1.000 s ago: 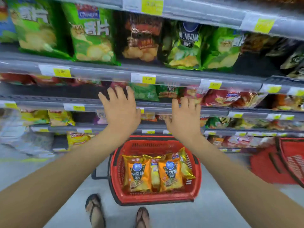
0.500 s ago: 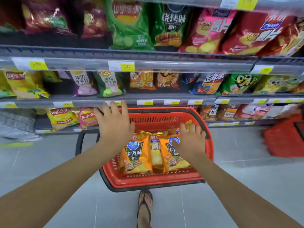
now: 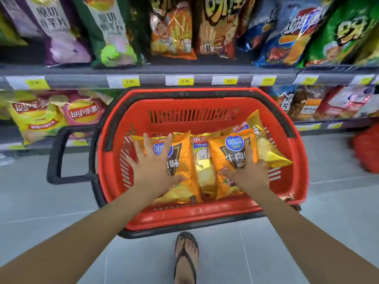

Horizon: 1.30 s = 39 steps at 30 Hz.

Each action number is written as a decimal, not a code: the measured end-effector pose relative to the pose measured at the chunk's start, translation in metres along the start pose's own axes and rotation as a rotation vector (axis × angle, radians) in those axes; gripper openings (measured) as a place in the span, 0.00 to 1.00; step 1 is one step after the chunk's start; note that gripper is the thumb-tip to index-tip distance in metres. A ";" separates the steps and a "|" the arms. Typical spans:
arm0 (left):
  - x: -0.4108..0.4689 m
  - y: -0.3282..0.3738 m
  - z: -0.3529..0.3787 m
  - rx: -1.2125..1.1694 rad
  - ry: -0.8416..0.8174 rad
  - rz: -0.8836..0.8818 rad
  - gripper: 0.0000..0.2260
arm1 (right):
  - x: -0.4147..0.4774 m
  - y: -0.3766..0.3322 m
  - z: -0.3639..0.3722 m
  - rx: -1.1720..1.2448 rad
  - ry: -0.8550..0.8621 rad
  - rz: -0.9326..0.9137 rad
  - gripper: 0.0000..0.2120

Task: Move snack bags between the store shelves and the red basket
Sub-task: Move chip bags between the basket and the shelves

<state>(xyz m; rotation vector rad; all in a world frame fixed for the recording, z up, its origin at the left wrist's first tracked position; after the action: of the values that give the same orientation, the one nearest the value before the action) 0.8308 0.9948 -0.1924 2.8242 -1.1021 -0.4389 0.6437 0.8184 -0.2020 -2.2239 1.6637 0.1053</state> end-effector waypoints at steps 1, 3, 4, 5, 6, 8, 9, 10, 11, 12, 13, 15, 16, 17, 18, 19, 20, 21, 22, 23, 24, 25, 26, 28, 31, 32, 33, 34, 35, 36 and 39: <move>0.003 -0.003 0.006 -0.052 -0.037 -0.012 0.57 | 0.000 0.004 0.006 0.049 0.009 0.000 0.55; 0.008 -0.006 0.009 -0.120 -0.075 -0.021 0.58 | 0.001 0.009 0.009 0.098 0.071 -0.038 0.50; 0.011 -0.007 0.007 -0.128 -0.068 -0.007 0.57 | 0.000 0.011 0.008 0.111 0.104 -0.055 0.48; 0.011 -0.007 0.003 -0.128 -0.052 0.014 0.54 | -0.001 0.011 0.005 0.119 0.123 -0.066 0.46; 0.010 -0.007 -0.003 -0.133 -0.034 0.037 0.50 | -0.003 0.010 0.001 0.127 0.138 -0.077 0.45; 0.003 -0.004 -0.017 -0.153 0.008 0.077 0.42 | -0.008 0.007 -0.011 0.155 0.167 -0.099 0.43; -0.002 -0.003 -0.026 -0.156 0.035 0.098 0.40 | -0.013 0.002 -0.020 0.177 0.177 -0.111 0.43; -0.007 -0.002 -0.039 -0.153 0.068 0.118 0.37 | -0.018 -0.003 -0.031 0.195 0.184 -0.126 0.43; -0.012 -0.001 -0.054 -0.150 0.102 0.131 0.36 | -0.023 -0.011 -0.045 0.203 0.192 -0.141 0.43; -0.015 0.001 -0.073 -0.150 0.136 0.137 0.36 | -0.027 -0.019 -0.060 0.208 0.205 -0.159 0.42; -0.018 0.003 -0.095 -0.154 0.164 0.136 0.37 | -0.031 -0.029 -0.079 0.216 0.221 -0.181 0.42; -0.022 0.007 -0.146 -0.165 0.213 0.127 0.38 | -0.038 -0.050 -0.123 0.256 0.261 -0.230 0.42; -0.023 0.010 -0.173 -0.169 0.238 0.123 0.38 | -0.041 -0.062 -0.148 0.285 0.284 -0.251 0.42; -0.026 0.014 -0.201 -0.174 0.266 0.123 0.37 | -0.045 -0.073 -0.175 0.310 0.313 -0.270 0.42; -0.029 0.017 -0.229 -0.183 0.298 0.128 0.37 | -0.050 -0.084 -0.201 0.329 0.339 -0.283 0.42; -0.033 0.021 -0.256 -0.198 0.331 0.133 0.38 | -0.055 -0.096 -0.227 0.341 0.353 -0.293 0.42; -0.037 0.025 -0.281 -0.215 0.365 0.139 0.38 | -0.062 -0.107 -0.251 0.346 0.354 -0.301 0.42; -0.041 0.028 -0.306 -0.230 0.397 0.144 0.38 | -0.069 -0.117 -0.273 0.344 0.351 -0.313 0.43; -0.045 0.032 -0.330 -0.239 0.423 0.150 0.38 | -0.076 -0.127 -0.296 0.344 0.354 -0.325 0.43; -0.049 0.036 -0.355 -0.245 0.448 0.160 0.38 | -0.082 -0.136 -0.319 0.349 0.363 -0.333 0.43; -0.053 0.040 -0.380 -0.248 0.475 0.176 0.38 | -0.087 -0.145 -0.342 0.352 0.373 -0.340 0.43; -0.056 0.045 -0.405 -0.250 0.504 0.199 0.38 | -0.091 -0.154 -0.366 0.350 0.387 -0.351 0.43; -0.058 0.049 -0.431 -0.255 0.534 0.226 0.39 | -0.094 -0.163 -0.390 0.350 0.409 -0.367 0.43; -0.062 0.058 -0.483 -0.275 0.591 0.256 0.39 | -0.098 -0.182 -0.441 0.379 0.462 -0.410 0.43; -0.068 0.067 -0.563 -0.301 0.722 0.278 0.38 | -0.106 -0.211 -0.513 0.478 0.520 -0.490 0.41; -0.070 0.069 -0.587 -0.306 0.767 0.290 0.36 | -0.108 -0.221 -0.535 0.503 0.551 -0.521 0.41; -0.071 0.071 -0.609 -0.319 0.809 0.307 0.36 | -0.110 -0.230 -0.557 0.524 0.586 -0.546 0.41; -0.073 0.072 -0.630 -0.337 0.848 0.318 0.36 | -0.113 -0.239 -0.577 0.535 0.619 -0.568 0.41; -0.074 0.074 -0.650 -0.351 0.884 0.321 0.36 | -0.116 -0.249 -0.598 0.537 0.649 -0.586 0.41; -0.075 0.076 -0.669 -0.358 0.915 0.318 0.36 | -0.117 -0.257 -0.616 0.531 0.675 -0.600 0.41; -0.077 0.085 -0.715 -0.332 1.016 0.356 0.35 | -0.121 -0.276 -0.665 0.552 0.736 -0.650 0.41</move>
<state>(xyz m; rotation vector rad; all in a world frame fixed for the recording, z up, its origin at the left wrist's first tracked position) 0.9299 0.9622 0.5240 1.9986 -1.0701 0.6982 0.7639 0.7782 0.5169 -2.3163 0.9353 -1.2899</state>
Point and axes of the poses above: each hand's wrist, its own x-axis towards the middle knuckle, its own z-axis out of the palm, y = z × x, the point moved 1 cm from there along x, towards the middle knuckle, and after that the axes turned 4 degrees about y, right-handed, at the moved point
